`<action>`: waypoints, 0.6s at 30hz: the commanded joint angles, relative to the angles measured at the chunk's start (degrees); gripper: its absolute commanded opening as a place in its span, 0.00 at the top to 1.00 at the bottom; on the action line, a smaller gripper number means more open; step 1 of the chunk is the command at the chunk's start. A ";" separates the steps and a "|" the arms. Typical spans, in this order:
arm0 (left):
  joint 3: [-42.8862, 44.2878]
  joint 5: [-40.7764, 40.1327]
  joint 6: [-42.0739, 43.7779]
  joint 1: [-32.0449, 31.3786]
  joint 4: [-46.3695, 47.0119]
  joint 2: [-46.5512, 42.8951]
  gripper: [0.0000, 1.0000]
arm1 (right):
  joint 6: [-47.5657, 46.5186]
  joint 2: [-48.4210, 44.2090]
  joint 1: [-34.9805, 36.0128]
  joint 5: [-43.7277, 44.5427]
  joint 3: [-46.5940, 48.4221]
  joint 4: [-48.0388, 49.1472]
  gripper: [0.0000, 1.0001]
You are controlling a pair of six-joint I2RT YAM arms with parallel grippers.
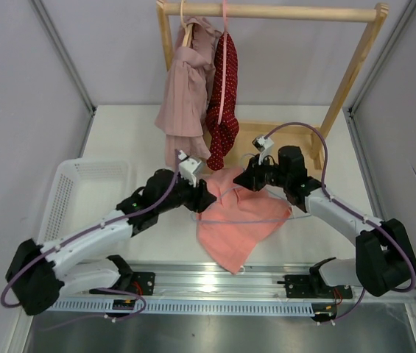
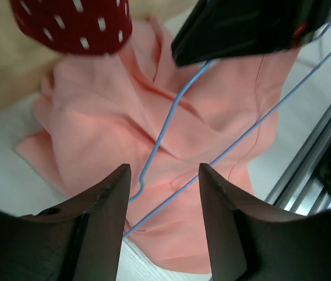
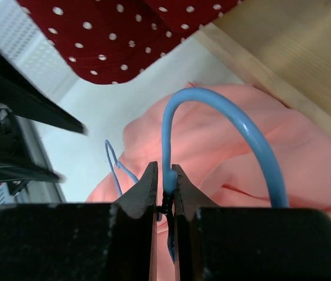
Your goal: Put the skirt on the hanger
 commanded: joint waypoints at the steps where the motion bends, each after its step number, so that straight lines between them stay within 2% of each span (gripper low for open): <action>1: 3.64 -4.25 -1.16 -0.07 0.02 -9.99 0.44 | -0.72 -2.70 1.81 10.66 0.47 -2.51 1.00; 2: 3.65 -4.25 -1.51 -0.16 -1.20 -11.41 0.43 | -0.10 -3.14 2.34 15.90 0.73 -3.56 1.00; 4: 3.38 -5.03 -1.95 -1.47 -4.10 -13.79 0.37 | 0.69 -3.67 4.88 20.15 1.17 -4.71 1.00; 6: 1.72 -6.44 -3.27 -3.75 -4.99 -16.95 0.38 | 2.18 -4.20 6.73 27.95 1.52 -5.85 1.00; 7: 1.10 -11.49 -3.88 -7.76 -6.21 -17.66 0.38 | 3.58 -4.29 8.04 29.39 1.61 -6.03 1.00; 9: -1.80 -16.00 -6.25 -12.70 -6.49 -18.37 0.38 | 5.17 -4.72 9.11 32.90 1.44 -5.68 1.00; 10: -4.24 -18.81 -7.39 -18.38 -6.32 -18.37 0.38 | 5.61 -4.73 9.54 33.35 1.26 -5.33 1.00; 12: -5.84 -26.90 -11.26 -24.12 -5.26 -16.97 0.38 | 7.20 -4.81 9.46 33.18 1.00 -4.37 1.00; 13: -7.59 -29.88 -12.58 -29.29 -5.26 -16.01 0.37 | 7.29 -4.64 9.55 33.27 1.43 -4.36 1.00; 14: -7.78 -34.09 -14.68 -31.51 -5.61 -14.95 0.37 | 7.63 -4.46 9.55 33.70 1.70 -4.88 1.00; 18: -7.70 -40.27 -19.17 -39.96 -6.92 -5.92 0.37 | 7.99 -3.41 9.55 34.23 4.16 -6.91 1.00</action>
